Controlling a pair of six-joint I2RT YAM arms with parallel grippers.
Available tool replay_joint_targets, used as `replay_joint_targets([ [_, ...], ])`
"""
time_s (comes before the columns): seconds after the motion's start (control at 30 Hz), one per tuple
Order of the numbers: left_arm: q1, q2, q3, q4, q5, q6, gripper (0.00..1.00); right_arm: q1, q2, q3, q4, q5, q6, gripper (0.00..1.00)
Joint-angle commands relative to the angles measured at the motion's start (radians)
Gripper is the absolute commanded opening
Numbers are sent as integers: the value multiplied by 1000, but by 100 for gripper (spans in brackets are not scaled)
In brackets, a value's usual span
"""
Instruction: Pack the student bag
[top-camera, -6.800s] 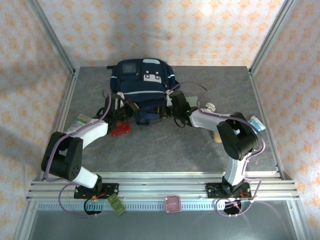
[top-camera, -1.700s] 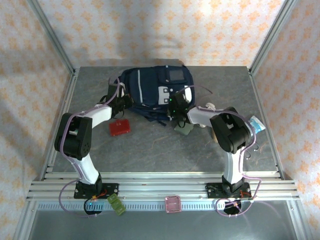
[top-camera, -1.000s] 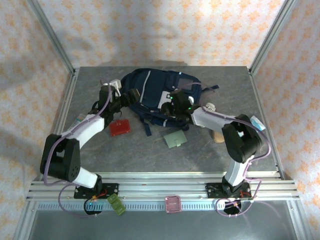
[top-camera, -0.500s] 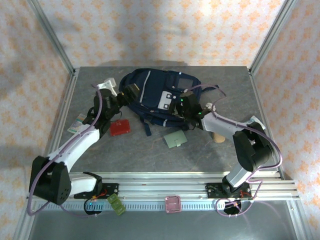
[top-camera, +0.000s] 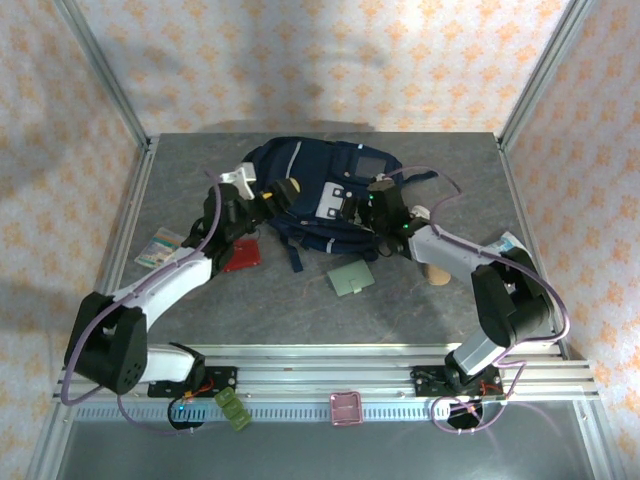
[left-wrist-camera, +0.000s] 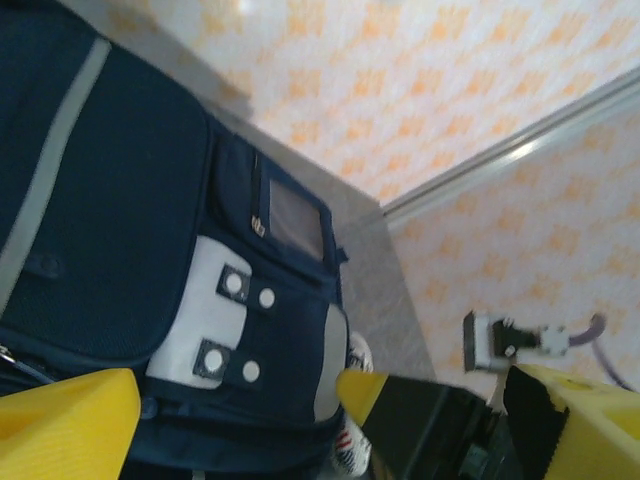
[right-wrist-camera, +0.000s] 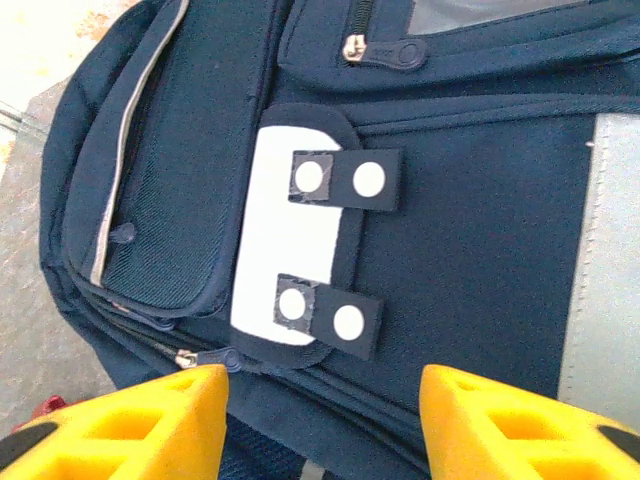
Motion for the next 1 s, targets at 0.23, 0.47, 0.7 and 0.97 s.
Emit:
replay_joint_targets([
  [0.23, -108, 123, 119, -272, -169, 152, 73, -61, 25, 25, -65, 7, 66, 61],
  [0.47, -120, 170, 110, -299, -226, 132, 59, -81, 85, 67, -44, -175, 46, 51],
  [0.7, -120, 211, 61, -238, -240, 98, 52, -51, 229, 266, -76, -256, 39, 49],
  [0.97, -121, 265, 78, -218, -226, 88, 55, -49, 309, 363, -130, -249, 67, 45],
])
